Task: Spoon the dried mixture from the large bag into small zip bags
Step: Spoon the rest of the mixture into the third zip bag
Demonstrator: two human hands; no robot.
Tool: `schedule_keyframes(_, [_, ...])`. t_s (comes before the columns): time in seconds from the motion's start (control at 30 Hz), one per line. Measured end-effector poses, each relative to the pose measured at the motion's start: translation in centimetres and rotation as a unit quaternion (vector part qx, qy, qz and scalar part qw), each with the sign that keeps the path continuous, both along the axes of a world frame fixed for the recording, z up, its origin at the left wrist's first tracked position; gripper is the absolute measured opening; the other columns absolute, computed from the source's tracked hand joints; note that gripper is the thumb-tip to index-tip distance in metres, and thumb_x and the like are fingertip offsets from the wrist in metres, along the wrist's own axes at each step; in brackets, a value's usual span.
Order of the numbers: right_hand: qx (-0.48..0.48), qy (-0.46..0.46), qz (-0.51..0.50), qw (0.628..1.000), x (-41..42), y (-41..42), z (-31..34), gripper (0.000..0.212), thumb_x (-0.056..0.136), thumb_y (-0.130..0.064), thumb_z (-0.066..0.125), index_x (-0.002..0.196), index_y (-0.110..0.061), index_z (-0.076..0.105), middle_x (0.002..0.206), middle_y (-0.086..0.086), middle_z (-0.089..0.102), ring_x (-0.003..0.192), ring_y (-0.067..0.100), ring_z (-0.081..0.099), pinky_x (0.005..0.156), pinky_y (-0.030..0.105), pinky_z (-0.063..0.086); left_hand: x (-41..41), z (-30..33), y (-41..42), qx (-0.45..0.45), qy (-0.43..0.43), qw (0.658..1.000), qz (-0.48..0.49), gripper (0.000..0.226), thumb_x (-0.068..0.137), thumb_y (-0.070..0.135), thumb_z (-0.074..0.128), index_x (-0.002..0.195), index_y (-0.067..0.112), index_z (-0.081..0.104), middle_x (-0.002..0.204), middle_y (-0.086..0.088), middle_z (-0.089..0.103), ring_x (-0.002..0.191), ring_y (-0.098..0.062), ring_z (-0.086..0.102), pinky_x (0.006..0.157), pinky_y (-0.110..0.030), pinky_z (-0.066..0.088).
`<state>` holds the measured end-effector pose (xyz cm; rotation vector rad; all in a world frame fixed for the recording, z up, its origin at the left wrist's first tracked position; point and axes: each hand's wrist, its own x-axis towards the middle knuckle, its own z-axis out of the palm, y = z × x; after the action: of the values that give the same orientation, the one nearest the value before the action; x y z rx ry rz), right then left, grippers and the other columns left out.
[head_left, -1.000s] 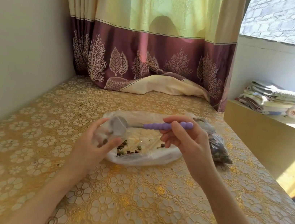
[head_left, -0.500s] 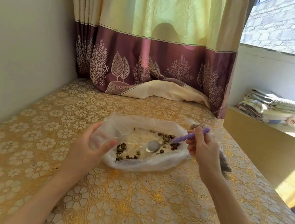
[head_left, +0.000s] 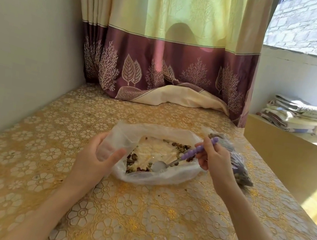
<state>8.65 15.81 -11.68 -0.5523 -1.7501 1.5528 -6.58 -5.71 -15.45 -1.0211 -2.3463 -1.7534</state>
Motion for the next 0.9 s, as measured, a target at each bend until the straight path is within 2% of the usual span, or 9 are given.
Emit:
schedule_keyframes(0.1, [-0.009,-0.008,0.008,1.0,-0.2,-0.1,-0.1,0.041,0.104,-0.021,0.034,0.072,-0.006,0.054,0.067,0.019,0.071,0.044,0.016,0.034,0.04,0.019,0.026,-0.1,0.0,-0.1,-0.001,0.005,1.0,-0.003,0.076,0.064,0.076,0.061,0.125,0.035,0.045,0.103,0.032,0.052,0.085,0.023,0.053,0.06,-0.004,0.04])
schedule_keyframes(0.17, [-0.021,-0.013,0.022,0.999,-0.5,-0.5,-0.3,0.041,0.104,-0.021,0.033,0.072,-0.005,0.052,0.066,0.017,0.071,0.042,0.015,0.036,0.039,0.019,0.028,-0.2,-0.2,-0.1,-0.003,0.001,1.0,-0.005,0.084,0.059,0.08,0.058,0.126,0.032,0.047,0.105,0.028,0.056,0.089,0.017,0.056,0.064,-0.007,0.042])
schedule_keyframes(0.23, [-0.024,-0.018,0.031,0.999,-1.0,-1.0,-0.5,0.041,0.104,-0.021,0.033,0.072,-0.005,0.052,0.059,0.01,0.07,0.039,0.011,0.041,0.038,0.017,0.029,-0.3,-0.3,-0.1,-0.007,-0.001,1.0,0.003,0.082,0.063,0.079,0.059,0.128,0.031,0.046,0.104,0.03,0.054,0.089,0.018,0.054,0.066,-0.009,0.04])
schedule_keyframes(0.33, [-0.032,-0.033,0.049,0.998,-1.7,-1.8,-0.9,0.04,0.103,-0.022,0.037,0.072,-0.005,0.054,0.057,0.005,0.069,0.039,0.007,0.047,0.037,0.015,0.033,-0.3,-0.5,0.0,-0.006,0.003,1.0,0.012,0.073,0.067,0.071,0.059,0.128,0.034,0.044,0.1,0.038,0.047,0.084,0.031,0.047,0.064,-0.008,0.036])
schedule_keyframes(0.47, [-0.064,-0.051,0.06,0.995,-2.4,-2.9,-1.3,0.037,0.101,-0.024,0.044,0.076,0.0,0.06,0.054,0.002,0.066,0.043,0.008,0.055,0.039,0.017,0.04,-0.4,-0.4,-0.1,-0.004,-0.016,1.0,0.01,0.079,0.059,0.081,0.056,0.124,0.038,0.045,0.105,0.031,0.055,0.089,0.021,0.054,0.069,-0.014,0.043])
schedule_keyframes(0.6, [-0.133,-0.054,0.051,0.988,-2.4,-3.3,-1.4,0.036,0.101,-0.023,0.044,0.081,0.003,0.06,0.061,0.01,0.067,0.046,0.012,0.057,0.041,0.018,0.043,-0.2,-0.3,-0.1,-0.002,-0.02,1.0,0.003,0.072,0.064,0.076,0.059,0.124,0.04,0.044,0.103,0.034,0.052,0.089,0.026,0.049,0.069,-0.01,0.036])
schedule_keyframes(0.73, [-0.163,-0.052,0.019,0.985,-1.6,-2.7,-1.1,0.037,0.101,-0.02,0.043,0.073,-0.001,0.058,0.059,0.011,0.067,0.043,0.01,0.054,0.041,0.018,0.042,-0.2,-0.1,-0.2,-0.007,-0.013,1.0,0.009,0.074,0.056,0.081,0.052,0.119,0.045,0.04,0.107,0.031,0.051,0.097,0.011,0.052,0.071,-0.014,0.039])
schedule_keyframes(0.83, [-0.166,-0.025,-0.001,0.986,-1.1,-2.2,-0.9,0.038,0.102,-0.018,0.04,0.071,-0.003,0.056,0.053,0.006,0.067,0.04,0.007,0.051,0.039,0.016,0.039,-0.1,-0.1,-0.2,-0.03,0.016,0.999,0.018,0.073,0.06,0.081,0.056,0.12,0.044,0.04,0.117,0.02,0.052,0.103,-0.007,0.054,0.079,-0.027,0.047])
schedule_keyframes(0.9, [-0.168,0.002,-0.016,0.986,-0.8,-1.8,-0.7,0.039,0.102,-0.019,0.04,0.071,-0.002,0.056,0.053,0.006,0.067,0.039,0.007,0.051,0.038,0.016,0.038,-0.1,-0.1,-0.3,-0.049,0.043,0.998,0.016,0.072,0.063,0.074,0.058,0.124,0.041,0.041,0.121,0.018,0.048,0.108,-0.009,0.05,0.082,-0.031,0.046])
